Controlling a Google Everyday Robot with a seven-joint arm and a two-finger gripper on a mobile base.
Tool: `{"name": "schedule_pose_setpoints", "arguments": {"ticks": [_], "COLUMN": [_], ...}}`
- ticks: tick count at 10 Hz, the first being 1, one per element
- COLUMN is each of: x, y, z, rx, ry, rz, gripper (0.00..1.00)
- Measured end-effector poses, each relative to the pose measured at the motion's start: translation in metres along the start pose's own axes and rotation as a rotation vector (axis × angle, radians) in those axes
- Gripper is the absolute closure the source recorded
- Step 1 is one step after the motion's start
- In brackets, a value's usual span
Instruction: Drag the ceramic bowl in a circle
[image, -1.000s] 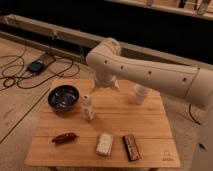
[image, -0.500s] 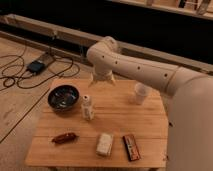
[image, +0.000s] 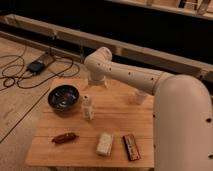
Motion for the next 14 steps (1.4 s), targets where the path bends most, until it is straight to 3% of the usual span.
{"name": "schedule_pose_setpoints", "arguments": {"ticks": [4,7,11,12,14], "x": [0.007,0.018,0.019,0.019,0.023], "y": [-0.026,-0.039,-0.062,-0.065,-0.069], "z": [0.048,0.071,0.097,0.1,0.104], "rx": [0.042,0.071,0.071,0.07,0.056], "ry": [-0.033,-0.046,-0.081,-0.084,-0.09], "rz": [-0.05,-0.074,-0.147,-0.159,-0.181], "gripper": [0.2,0.2,0.2,0.23,0.45]}}
